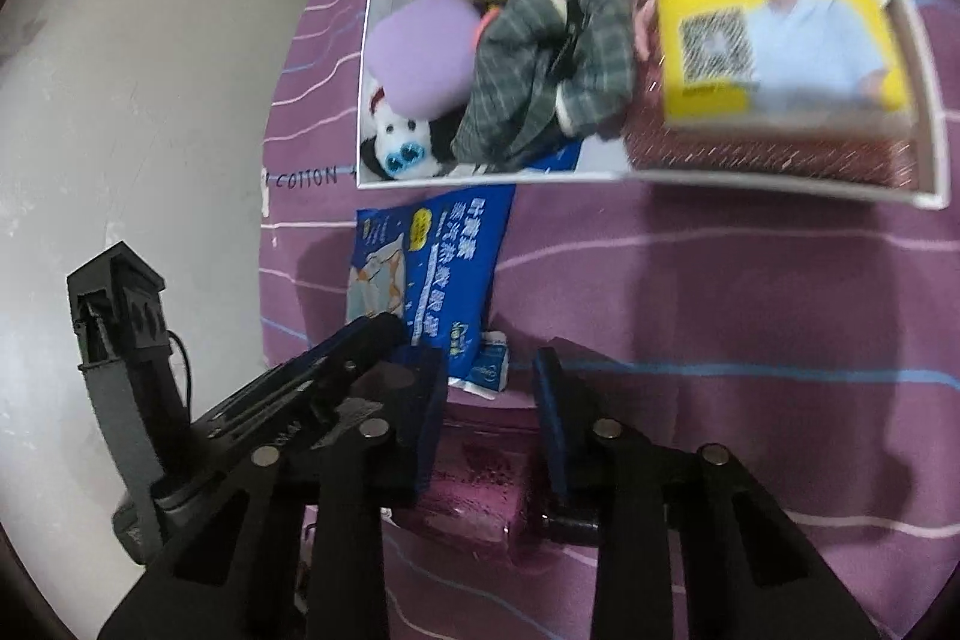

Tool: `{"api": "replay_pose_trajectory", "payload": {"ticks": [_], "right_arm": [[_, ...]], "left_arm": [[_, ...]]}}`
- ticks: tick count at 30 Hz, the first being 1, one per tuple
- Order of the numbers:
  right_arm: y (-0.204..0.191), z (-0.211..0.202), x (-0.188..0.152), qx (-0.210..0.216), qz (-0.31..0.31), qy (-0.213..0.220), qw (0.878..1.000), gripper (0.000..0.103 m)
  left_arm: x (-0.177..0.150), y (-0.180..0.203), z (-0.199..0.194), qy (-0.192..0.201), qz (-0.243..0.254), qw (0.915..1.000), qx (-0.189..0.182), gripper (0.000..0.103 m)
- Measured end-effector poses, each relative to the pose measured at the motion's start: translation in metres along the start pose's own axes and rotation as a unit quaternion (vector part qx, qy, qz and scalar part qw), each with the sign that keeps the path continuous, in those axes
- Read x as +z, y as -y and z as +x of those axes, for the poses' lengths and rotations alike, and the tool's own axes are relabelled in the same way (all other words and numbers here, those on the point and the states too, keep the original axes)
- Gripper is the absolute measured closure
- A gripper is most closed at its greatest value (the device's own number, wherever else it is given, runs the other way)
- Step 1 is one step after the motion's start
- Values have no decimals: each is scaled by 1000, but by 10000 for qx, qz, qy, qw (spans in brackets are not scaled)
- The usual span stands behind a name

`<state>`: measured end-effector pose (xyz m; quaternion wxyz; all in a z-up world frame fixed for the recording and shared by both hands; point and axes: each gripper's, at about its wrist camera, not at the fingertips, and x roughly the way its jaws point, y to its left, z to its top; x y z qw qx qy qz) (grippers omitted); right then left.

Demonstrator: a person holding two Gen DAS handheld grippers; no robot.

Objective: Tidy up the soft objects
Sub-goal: 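Reach the left tool to the blue eye-mask packet while the right tool hovers over the pink bottle, then position the left tool at the eye-mask packet edge while the right tool reaches the white bandage packet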

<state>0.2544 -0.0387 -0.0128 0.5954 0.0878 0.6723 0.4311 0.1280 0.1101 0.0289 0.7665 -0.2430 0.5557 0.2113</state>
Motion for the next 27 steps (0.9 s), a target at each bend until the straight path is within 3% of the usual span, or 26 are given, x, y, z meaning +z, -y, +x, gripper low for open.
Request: {"api": "replay_pose_trajectory", "payload": {"ticks": [7,13,18,22,24,27], "right_arm": [[1,6,1,24,-48,76,10000,94],[-4,-7,0,-25,-258,437,9987,98],[-4,-14,1,-20,-347,506,9981,98],[0,-1,4,-286,-238,77,9993,97],[4,0,6,-407,-61,66,9991,97],[6,-6,7,-424,-39,113,9990,87]], "left_arm": [[8,2,0,58,-31,10000,-50,75],[8,-1,-3,80,-18,9999,-132,75],[5,-6,-5,18,-137,9995,-296,75],[5,-7,-3,-16,-154,9996,-244,75],[5,-5,-1,-23,-127,9998,-174,75],[4,-2,-1,-28,-107,9999,-111,75]]}}
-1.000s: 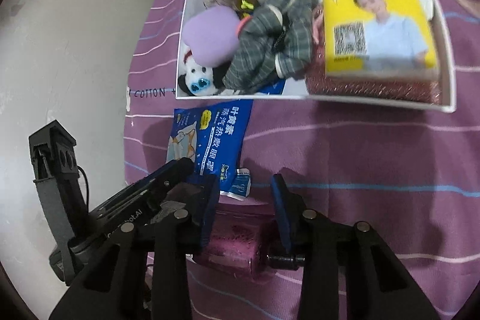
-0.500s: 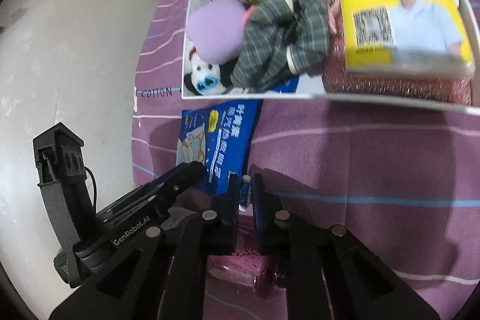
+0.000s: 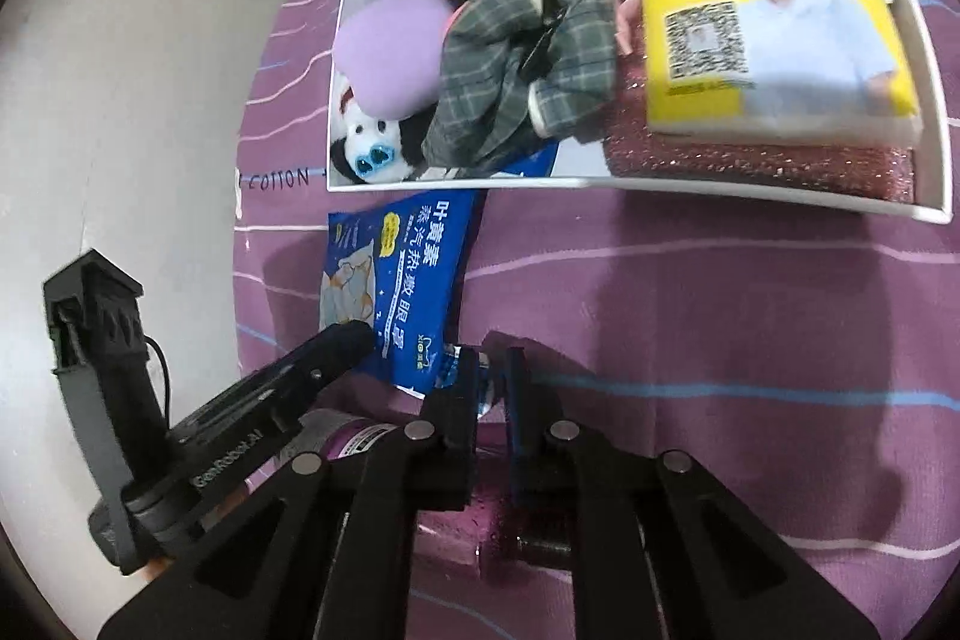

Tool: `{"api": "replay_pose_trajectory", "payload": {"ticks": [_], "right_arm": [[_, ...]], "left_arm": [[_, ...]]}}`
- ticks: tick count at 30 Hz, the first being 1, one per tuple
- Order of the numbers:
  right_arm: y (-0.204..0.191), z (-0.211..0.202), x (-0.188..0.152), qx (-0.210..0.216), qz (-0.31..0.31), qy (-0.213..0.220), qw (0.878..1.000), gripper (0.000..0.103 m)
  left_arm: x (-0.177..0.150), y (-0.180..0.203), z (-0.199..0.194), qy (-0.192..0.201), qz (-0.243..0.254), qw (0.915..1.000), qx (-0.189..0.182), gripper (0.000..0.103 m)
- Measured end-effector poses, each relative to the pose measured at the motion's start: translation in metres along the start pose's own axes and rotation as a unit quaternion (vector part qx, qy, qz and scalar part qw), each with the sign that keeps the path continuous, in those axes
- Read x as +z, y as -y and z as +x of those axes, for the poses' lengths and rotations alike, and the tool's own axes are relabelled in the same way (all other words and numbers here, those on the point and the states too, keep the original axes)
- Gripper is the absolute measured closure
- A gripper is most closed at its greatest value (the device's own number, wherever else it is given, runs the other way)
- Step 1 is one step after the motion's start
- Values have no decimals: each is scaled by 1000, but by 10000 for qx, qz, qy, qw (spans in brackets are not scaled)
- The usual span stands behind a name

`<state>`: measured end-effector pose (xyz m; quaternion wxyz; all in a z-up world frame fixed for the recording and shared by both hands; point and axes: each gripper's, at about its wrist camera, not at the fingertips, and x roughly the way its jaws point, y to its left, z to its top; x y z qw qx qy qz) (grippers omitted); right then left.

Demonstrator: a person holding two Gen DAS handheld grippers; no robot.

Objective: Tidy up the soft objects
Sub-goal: 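Position the left tool at the eye-mask packet edge while the right tool reaches the white bandage packet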

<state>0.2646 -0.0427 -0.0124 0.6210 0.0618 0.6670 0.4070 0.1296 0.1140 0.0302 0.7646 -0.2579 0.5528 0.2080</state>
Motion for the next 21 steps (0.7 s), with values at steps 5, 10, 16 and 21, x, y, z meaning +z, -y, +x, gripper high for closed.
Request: {"api": "replay_pose_trajectory", "payload": {"ticks": [5,10,16,21], "right_arm": [[-4,-3,-1,175,-132,-20,9998,54],[-11,8,-4,212,-165,-85,9996,59],[-10,25,-5,280,174,-274,9991,91],[-16,21,-7,198,71,-111,9997,101]], "left_arm": [[0,1,1,-4,8,10000,13,75],[-1,-3,-1,14,44,10000,30,75],[1,-19,-5,-41,34,9999,-143,75],[3,-41,-6,-9,-203,9982,-564,75]]}}
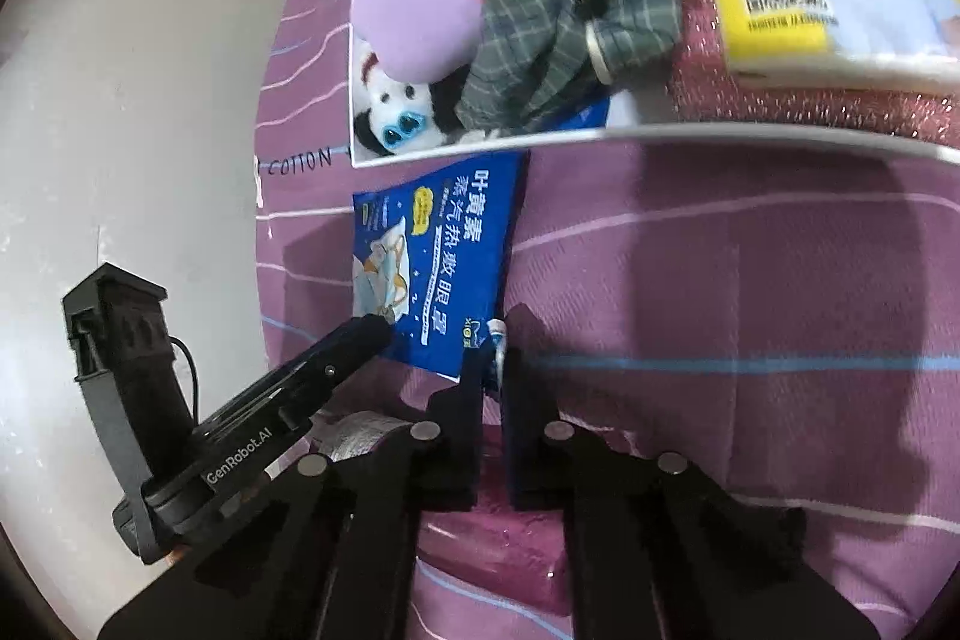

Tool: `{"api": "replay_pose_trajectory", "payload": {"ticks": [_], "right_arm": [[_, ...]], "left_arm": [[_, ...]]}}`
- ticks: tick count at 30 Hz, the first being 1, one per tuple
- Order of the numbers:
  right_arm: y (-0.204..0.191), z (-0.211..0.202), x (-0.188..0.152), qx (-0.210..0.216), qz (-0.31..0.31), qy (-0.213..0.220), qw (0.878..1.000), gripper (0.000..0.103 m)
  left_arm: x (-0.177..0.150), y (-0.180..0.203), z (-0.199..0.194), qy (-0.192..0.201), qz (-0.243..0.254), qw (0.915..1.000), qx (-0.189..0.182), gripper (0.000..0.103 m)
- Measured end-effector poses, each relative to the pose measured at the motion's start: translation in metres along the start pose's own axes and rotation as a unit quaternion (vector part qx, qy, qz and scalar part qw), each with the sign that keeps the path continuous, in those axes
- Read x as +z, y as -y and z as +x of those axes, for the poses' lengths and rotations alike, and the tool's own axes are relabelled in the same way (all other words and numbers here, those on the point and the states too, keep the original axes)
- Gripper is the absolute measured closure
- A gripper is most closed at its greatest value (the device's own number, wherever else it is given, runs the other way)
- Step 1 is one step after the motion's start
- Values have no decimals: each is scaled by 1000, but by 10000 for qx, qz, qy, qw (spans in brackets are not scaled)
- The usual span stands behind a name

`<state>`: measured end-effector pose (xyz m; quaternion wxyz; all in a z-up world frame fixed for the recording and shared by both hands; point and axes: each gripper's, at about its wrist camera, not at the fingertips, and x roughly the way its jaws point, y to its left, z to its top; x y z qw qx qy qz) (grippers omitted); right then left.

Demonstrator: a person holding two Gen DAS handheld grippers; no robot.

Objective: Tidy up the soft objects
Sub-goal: 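Position the left tool at the eye-mask packet edge while the right tool reaches the white bandage packet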

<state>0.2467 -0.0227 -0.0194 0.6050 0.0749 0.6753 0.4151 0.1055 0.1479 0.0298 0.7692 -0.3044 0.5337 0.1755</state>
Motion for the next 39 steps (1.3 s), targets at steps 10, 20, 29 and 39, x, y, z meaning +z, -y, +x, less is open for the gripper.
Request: {"api": "replay_pose_trajectory", "payload": {"ticks": [10,20,29,39], "right_arm": [[-20,-55,-28,-1510,-358,1280,9795,102],[-13,-59,-39,-1321,-305,1376,9812,102],[-5,-45,-35,-1160,-224,1311,9843,102],[5,-42,-34,-1147,-197,1283,9849,102]], "left_arm": [[-3,-28,-28,301,-154,9980,-528,52],[-1,-55,-14,159,-786,9919,-982,43],[3,-34,9,79,-569,9863,-1544,30],[-1,14,25,217,293,9985,-402,30]]}}
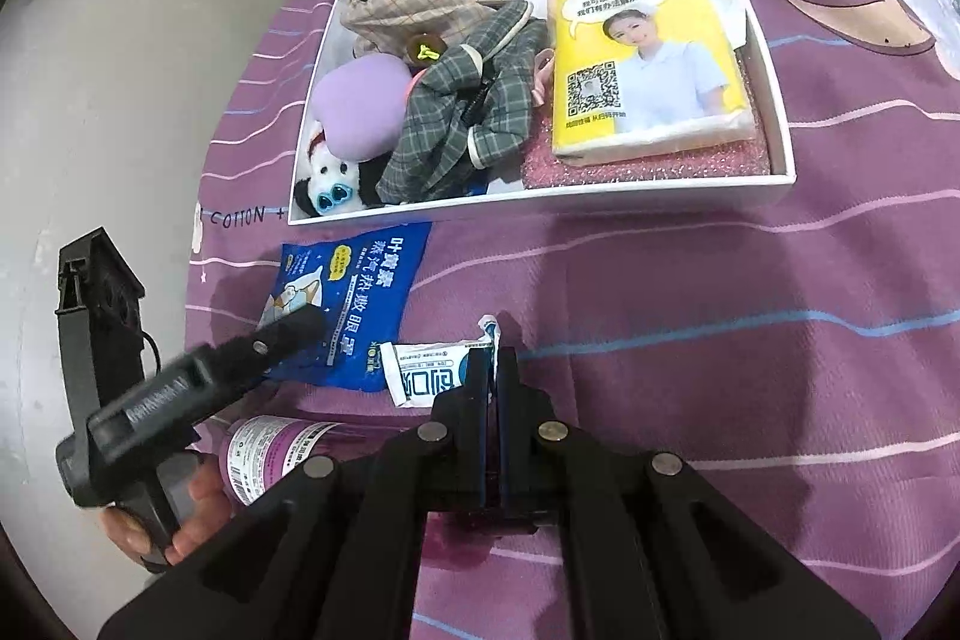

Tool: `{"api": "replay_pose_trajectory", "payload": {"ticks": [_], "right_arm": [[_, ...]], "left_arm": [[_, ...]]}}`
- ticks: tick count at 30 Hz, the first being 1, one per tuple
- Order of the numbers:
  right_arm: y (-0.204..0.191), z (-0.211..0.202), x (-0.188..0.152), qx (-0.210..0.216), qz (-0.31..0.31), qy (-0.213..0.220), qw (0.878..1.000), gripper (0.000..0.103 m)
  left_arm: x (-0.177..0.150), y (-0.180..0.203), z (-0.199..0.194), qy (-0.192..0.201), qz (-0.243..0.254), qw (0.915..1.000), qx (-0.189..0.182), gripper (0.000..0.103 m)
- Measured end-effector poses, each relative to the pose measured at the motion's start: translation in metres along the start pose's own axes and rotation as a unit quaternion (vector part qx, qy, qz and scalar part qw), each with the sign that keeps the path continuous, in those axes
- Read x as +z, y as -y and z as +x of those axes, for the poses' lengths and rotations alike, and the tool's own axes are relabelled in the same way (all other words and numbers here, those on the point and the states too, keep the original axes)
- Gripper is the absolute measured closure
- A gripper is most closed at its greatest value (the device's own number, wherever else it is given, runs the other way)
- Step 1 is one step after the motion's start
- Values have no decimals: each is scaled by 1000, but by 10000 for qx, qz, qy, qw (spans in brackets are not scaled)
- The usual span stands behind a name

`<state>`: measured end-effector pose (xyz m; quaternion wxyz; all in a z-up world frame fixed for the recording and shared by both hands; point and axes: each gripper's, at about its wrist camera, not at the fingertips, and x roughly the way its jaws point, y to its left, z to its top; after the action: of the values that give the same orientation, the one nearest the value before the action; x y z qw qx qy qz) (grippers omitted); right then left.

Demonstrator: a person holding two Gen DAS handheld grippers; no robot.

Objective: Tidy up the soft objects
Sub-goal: 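Position the left tool at the eye-mask packet edge while the right tool reaches the white bandage packet, then grasp the eye-mask packet with the left tool while the right tool grasps the bandage packet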

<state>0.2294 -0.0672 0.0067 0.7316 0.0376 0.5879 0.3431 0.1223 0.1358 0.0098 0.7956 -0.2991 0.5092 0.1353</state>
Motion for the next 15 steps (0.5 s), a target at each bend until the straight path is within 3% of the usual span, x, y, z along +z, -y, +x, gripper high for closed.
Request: {"api": "replay_pose_trajectory", "payload": {"ticks": [3,11,15], "right_arm": [[2,-2,-1,-63,-18,34,10000,102],[13,0,-5,-326,-74,123,9994,102],[16,6,-7,-512,-125,168,9985,102]], "left_arm": [[-1,9,2,10,178,9995,268,30],[-2,13,5,-5,362,9981,505,30],[-4,19,4,4,524,9960,728,35]]}}
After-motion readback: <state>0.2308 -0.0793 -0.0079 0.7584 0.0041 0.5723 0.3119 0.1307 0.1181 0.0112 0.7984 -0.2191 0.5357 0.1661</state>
